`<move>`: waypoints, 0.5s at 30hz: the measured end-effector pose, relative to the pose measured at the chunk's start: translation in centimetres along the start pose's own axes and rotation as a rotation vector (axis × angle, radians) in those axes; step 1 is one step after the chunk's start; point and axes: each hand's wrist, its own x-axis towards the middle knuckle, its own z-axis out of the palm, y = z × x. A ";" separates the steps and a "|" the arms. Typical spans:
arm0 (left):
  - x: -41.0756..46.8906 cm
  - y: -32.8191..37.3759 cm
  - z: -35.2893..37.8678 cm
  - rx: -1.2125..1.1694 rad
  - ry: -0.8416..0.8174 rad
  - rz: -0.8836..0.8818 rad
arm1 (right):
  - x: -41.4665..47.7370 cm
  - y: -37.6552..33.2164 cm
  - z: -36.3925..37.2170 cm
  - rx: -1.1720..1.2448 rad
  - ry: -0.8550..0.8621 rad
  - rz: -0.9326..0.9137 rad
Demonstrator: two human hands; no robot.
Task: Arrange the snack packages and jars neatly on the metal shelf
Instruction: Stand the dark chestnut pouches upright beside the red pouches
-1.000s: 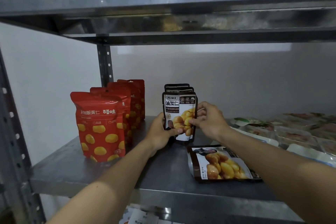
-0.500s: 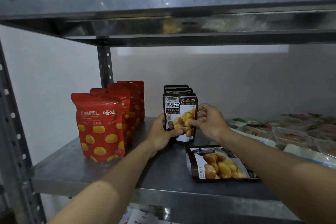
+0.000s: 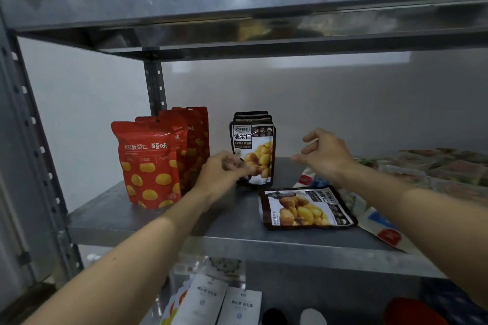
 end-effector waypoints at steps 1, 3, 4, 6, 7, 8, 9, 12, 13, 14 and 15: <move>-0.6 0.6 0.4 0.013 -0.132 -0.027 | -0.3 0.3 -0.3 -0.037 -0.032 0.015; -1.5 1.5 1.4 0.092 -0.348 -0.071 | -1.1 0.9 -0.8 -0.108 -0.088 0.046; -1.8 1.8 1.9 0.158 -0.422 -0.090 | -1.5 1.1 -0.9 -0.133 -0.109 0.053; -2.0 1.8 2.6 0.228 -0.488 -0.111 | -2.4 1.4 -1.2 -0.157 -0.139 0.047; -2.1 1.8 2.7 0.212 -0.494 -0.115 | -2.8 1.4 -1.4 -0.160 -0.142 0.040; -2.2 1.7 2.7 0.178 -0.488 -0.112 | -3.2 1.5 -1.5 -0.155 -0.140 0.033; -2.3 1.7 2.6 0.140 -0.490 -0.107 | -3.6 1.5 -1.6 -0.149 -0.135 0.028; -2.8 1.6 2.2 0.062 -0.498 -0.082 | -4.7 1.4 -2.0 -0.159 -0.058 0.004; -3.0 1.5 2.0 0.024 -0.479 -0.075 | -5.1 1.4 -2.0 -0.162 -0.005 -0.007; -3.3 1.3 1.8 -0.013 -0.452 -0.071 | -5.4 1.4 -2.0 -0.155 0.052 -0.011; -3.6 1.2 1.5 -0.047 -0.421 -0.069 | -5.7 1.3 -1.9 -0.144 0.105 -0.008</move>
